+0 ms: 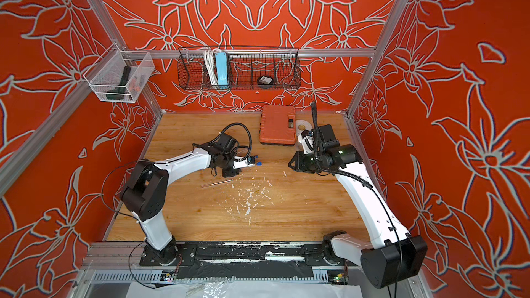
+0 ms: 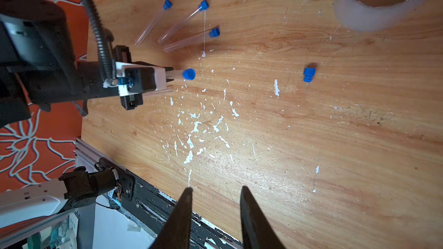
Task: Insert stoppers into test tubes
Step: Place the test tube at the center of the board.
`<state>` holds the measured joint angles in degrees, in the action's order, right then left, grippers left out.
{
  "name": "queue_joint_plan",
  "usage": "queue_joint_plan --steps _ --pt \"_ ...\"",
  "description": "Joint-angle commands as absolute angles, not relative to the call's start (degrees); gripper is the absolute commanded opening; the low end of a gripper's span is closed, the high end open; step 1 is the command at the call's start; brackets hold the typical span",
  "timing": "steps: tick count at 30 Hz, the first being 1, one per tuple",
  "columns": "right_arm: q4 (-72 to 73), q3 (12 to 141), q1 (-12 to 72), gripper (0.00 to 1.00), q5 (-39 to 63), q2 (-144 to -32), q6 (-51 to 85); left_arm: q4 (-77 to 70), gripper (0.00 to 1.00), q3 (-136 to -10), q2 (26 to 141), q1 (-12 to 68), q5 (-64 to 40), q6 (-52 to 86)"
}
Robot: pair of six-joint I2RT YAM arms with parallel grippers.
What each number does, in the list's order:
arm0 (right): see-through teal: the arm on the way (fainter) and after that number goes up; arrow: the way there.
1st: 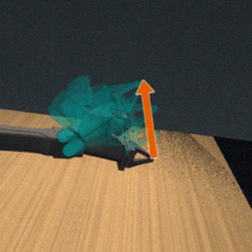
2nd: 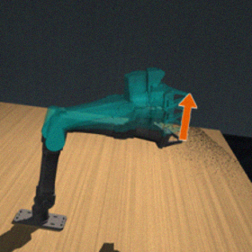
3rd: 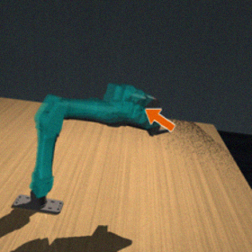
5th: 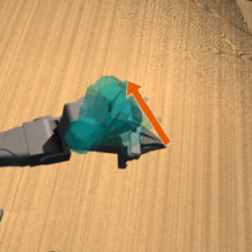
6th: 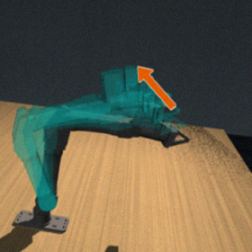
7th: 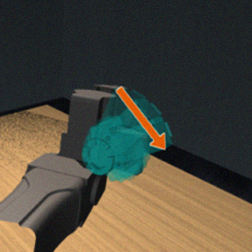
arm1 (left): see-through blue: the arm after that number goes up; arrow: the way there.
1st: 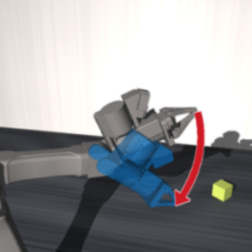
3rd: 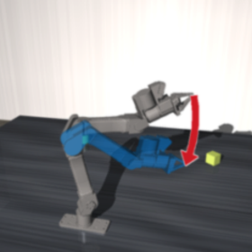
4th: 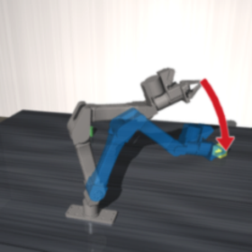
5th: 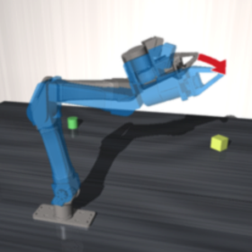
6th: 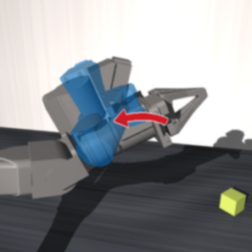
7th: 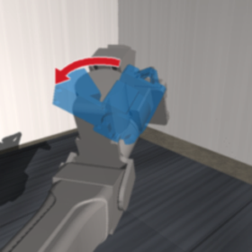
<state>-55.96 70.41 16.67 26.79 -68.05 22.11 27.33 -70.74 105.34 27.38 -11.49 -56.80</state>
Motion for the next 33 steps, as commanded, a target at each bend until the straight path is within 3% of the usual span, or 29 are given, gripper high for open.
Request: queue_joint_plan --steps 1,18,33 --pt "-58.0 69.6 16.2 0.34 26.0 -67.1 20.4 32.3 0.06 -73.6 107.9 27.2 -10.3 -56.0" --pt "-58.5 68.4 15.2 0.34 26.3 -65.4 20.0 40.4 0.17 -83.4 119.1 27.1 -7.6 -51.4" --pt "-59.3 67.8 14.4 0.33 25.6 -64.6 19.0 35.4 0.33 -81.6 115.1 26.9 -8.8 -50.2"
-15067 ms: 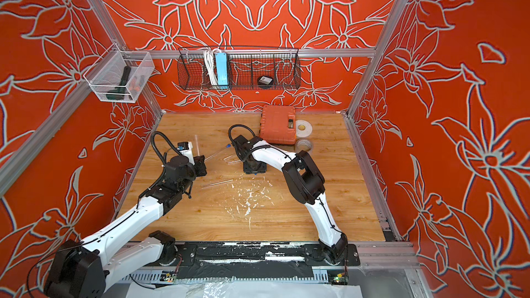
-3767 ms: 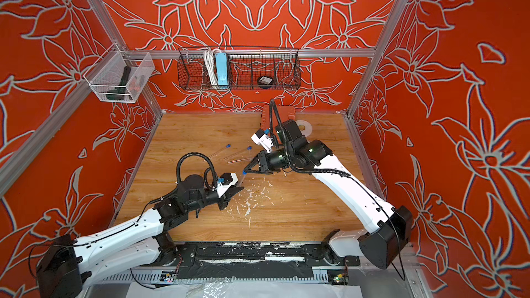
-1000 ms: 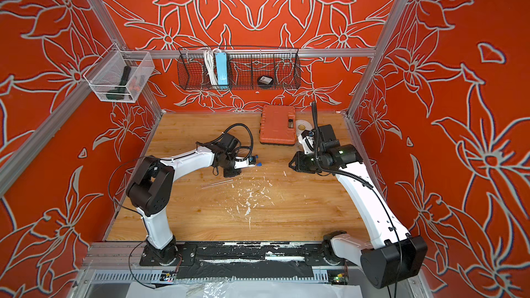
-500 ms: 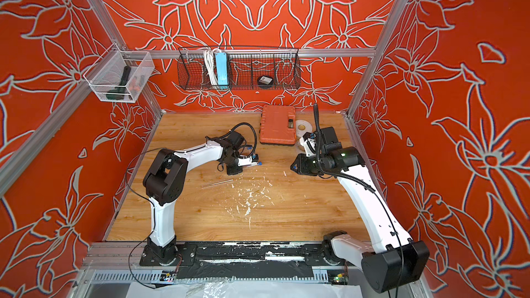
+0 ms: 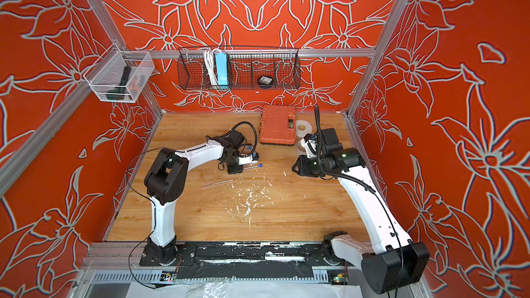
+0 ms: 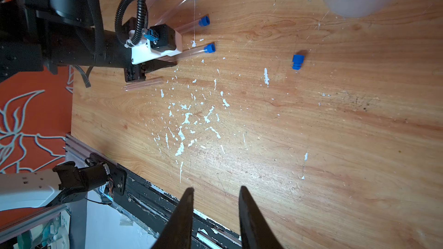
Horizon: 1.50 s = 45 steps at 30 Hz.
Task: Insert stoppers into test tubes
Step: Place the test tube at the center of the board.
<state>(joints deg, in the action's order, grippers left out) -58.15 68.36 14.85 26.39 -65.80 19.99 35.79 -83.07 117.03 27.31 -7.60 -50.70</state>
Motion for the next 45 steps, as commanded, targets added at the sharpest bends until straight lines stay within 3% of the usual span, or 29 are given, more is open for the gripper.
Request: queue_joint_plan --steps 1,8,14,20,24,34,45 --pt "-59.1 67.7 14.5 0.34 25.9 -64.4 19.2 34.3 0.35 -80.8 113.6 26.7 -9.2 -49.8" --pt "-57.9 66.6 14.4 0.34 27.5 -64.4 19.5 27.6 0.41 -73.5 102.2 24.9 -15.1 -48.0" --pt "-56.2 64.3 14.5 0.34 29.8 -64.1 20.3 17.7 0.42 -58.3 85.0 23.4 -21.4 -47.5" --pt "-54.8 64.5 14.4 0.35 31.5 -64.4 20.1 18.4 0.42 -43.6 73.7 21.7 -18.8 -53.4" --pt "-54.9 65.4 14.4 0.35 31.9 -65.1 19.2 21.0 0.42 -40.0 73.6 21.4 -14.5 -61.9" --pt "-58.7 68.6 14.4 0.36 29.7 -65.2 16.3 22.9 0.42 -48.0 84.7 19.3 -10.7 -63.9" --pt "-59.1 69.1 14.4 0.36 29.4 -65.8 16.6 27.9 0.43 -51.1 90.9 18.3 -13.7 -63.0"
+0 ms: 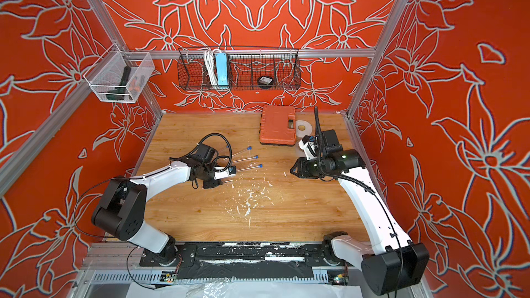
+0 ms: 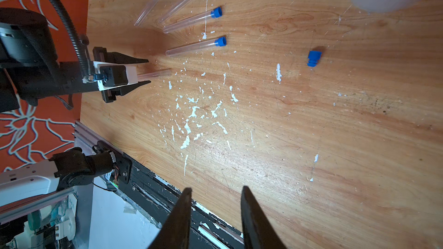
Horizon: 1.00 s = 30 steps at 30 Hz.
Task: Insert stoppers into test tubes
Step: Place the test tube at the center of the board, then pick up the test tube at the center of the board.
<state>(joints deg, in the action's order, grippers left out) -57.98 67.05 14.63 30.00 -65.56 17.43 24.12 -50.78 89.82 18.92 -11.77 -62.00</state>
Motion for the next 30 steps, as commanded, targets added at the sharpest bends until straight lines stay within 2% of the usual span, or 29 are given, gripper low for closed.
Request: queue_joint_plan --steps 1,9,24,30 --pt "-59.0 69.0 14.4 0.36 29.5 -65.8 16.8 28.1 0.43 -51.0 91.3 18.2 -13.7 -62.7" --pt "-58.6 68.8 14.4 0.36 30.1 -66.4 17.1 25.3 0.38 -50.6 94.8 17.8 -8.9 -59.6" --pt "-57.3 68.5 14.4 0.36 30.6 -66.8 18.2 22.7 0.12 -45.9 91.6 17.8 -9.7 -59.0" --pt "-56.9 67.8 14.4 0.36 31.3 -66.9 19.2 20.8 0.07 -44.6 88.6 17.9 -10.7 -58.7"
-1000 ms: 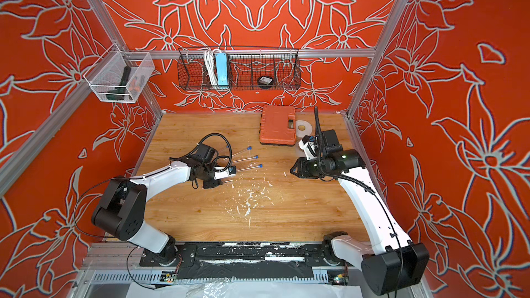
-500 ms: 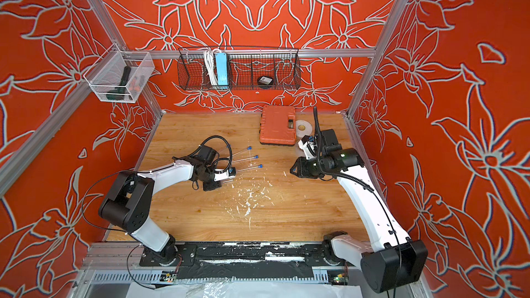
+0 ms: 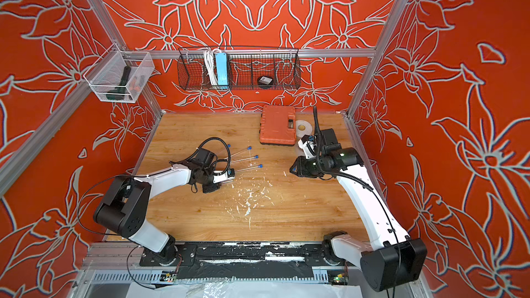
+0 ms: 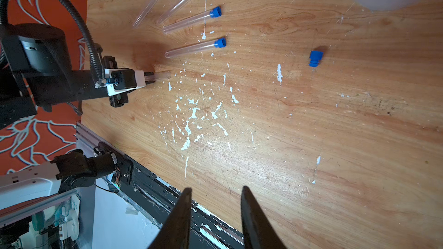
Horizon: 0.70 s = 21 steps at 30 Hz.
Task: Insert stoppers into test tubes
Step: Pick up the test tube at the center of the board.
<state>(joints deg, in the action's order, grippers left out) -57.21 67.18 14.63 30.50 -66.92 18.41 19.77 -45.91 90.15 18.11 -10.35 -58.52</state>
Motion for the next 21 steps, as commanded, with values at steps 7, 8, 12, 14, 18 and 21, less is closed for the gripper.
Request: queue_joint_plan --steps 7,8,12,14,18,21 --pt "-56.7 67.4 14.4 0.37 31.3 -65.8 21.1 15.7 0.01 -43.2 80.1 19.1 -16.0 -56.4" --pt "-56.7 67.3 14.4 0.37 31.6 -65.6 21.3 15.1 0.01 -42.9 78.6 19.6 -16.9 -55.9" --pt "-55.6 66.3 14.6 0.37 33.4 -65.0 22.5 12.3 0.0 -42.1 73.5 21.7 -21.7 -53.4" --pt "-55.0 66.3 14.7 0.37 34.7 -65.0 22.7 10.1 0.0 -41.1 71.6 23.4 -23.1 -52.3" --pt "-55.1 68.5 15.8 0.39 36.4 -65.8 22.5 4.9 0.0 -39.0 68.6 26.7 -25.7 -48.3" --pt "-56.1 70.6 16.7 0.41 37.8 -66.5 22.5 1.6 0.01 -37.9 67.4 29.0 -26.7 -44.9"
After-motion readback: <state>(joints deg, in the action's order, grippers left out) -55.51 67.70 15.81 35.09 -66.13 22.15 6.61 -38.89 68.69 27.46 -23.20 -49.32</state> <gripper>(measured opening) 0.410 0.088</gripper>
